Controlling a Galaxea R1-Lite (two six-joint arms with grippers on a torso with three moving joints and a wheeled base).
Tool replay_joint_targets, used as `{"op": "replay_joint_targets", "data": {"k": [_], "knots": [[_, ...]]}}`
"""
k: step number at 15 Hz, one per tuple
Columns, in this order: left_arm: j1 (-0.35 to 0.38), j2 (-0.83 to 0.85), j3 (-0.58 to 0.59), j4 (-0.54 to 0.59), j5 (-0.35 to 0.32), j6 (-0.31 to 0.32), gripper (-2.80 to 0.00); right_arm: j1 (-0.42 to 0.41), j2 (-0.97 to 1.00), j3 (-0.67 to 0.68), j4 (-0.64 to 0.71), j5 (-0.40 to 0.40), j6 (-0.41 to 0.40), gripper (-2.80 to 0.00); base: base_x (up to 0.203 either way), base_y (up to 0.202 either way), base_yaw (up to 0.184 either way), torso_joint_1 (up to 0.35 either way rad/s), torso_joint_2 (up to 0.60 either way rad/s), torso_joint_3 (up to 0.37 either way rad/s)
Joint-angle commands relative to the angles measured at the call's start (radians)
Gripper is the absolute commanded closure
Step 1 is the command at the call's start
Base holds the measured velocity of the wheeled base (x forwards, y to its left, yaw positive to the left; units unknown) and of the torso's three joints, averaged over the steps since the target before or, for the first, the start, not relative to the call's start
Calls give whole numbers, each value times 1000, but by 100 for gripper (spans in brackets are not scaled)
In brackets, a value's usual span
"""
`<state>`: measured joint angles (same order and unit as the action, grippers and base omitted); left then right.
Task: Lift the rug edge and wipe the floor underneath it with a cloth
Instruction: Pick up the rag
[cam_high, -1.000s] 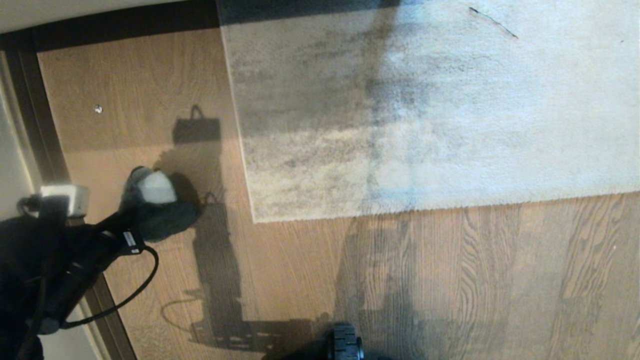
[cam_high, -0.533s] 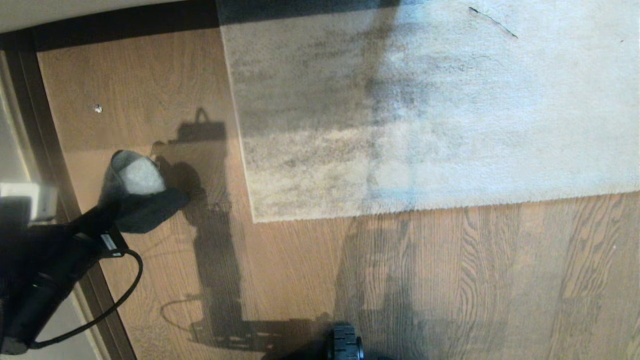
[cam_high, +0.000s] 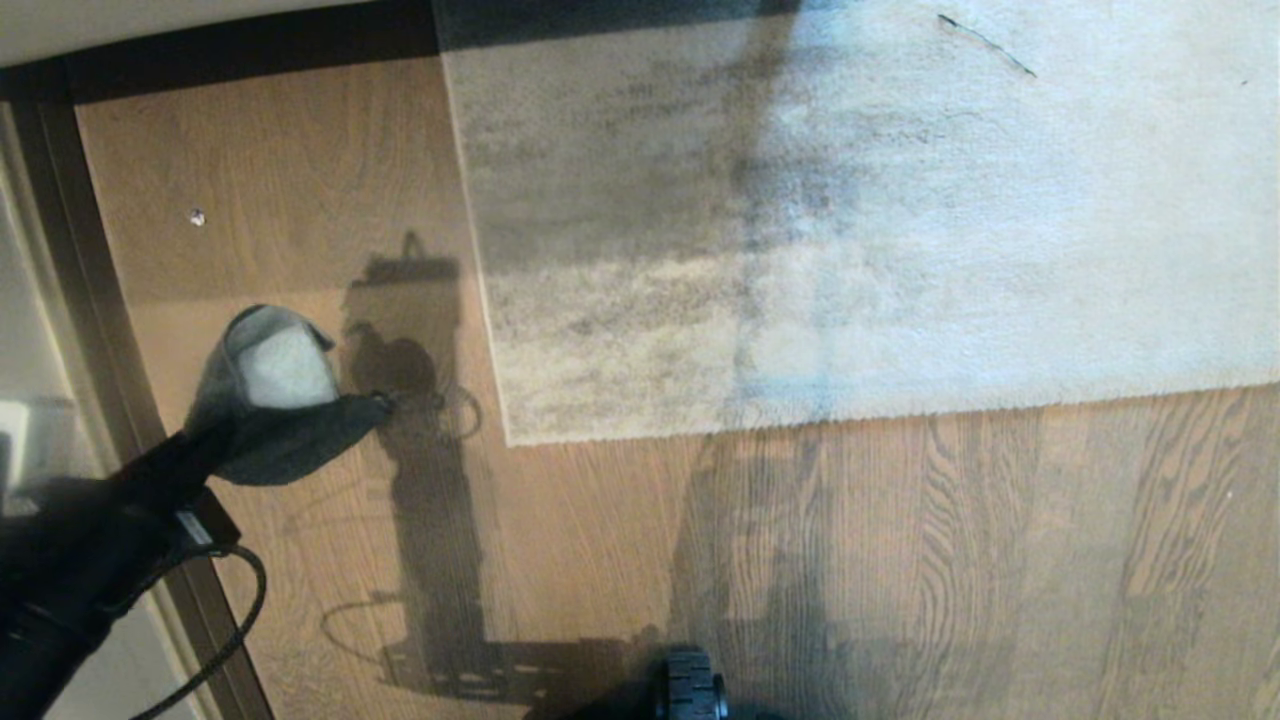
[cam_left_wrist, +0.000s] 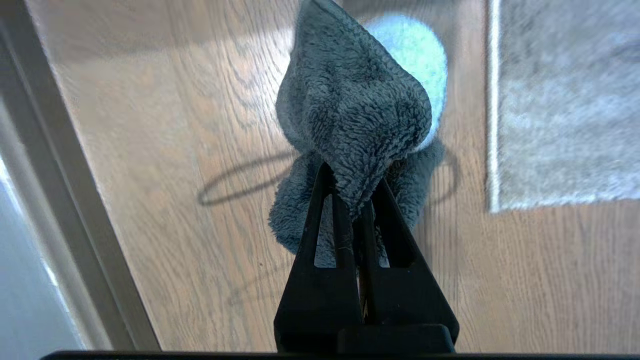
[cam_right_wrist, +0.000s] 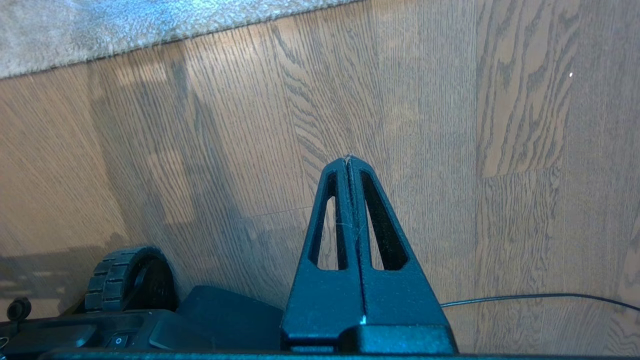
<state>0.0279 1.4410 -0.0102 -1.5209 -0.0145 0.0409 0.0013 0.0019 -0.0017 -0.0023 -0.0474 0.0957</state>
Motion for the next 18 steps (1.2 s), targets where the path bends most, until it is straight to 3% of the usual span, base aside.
{"op": "replay_joint_targets", "data": {"k": [1,6,14,18], "knots": [[1,-96,10,-46,0,-2,0,0,0,0,-1,0,1,0,0,0,0,0,0,0],[3,-373,10,156,2,-8,0,0,0,1,-1,0,1,0,0,0,0,0,0,0],[10,-851,10,738,3,-11,0,0,0,0,-1,0,1,0,0,0,0,0,0,0],[58,-1069,10,997,4,-8,0,0,0,0,-1,0,1,0,0,0,0,0,0,0]]}}
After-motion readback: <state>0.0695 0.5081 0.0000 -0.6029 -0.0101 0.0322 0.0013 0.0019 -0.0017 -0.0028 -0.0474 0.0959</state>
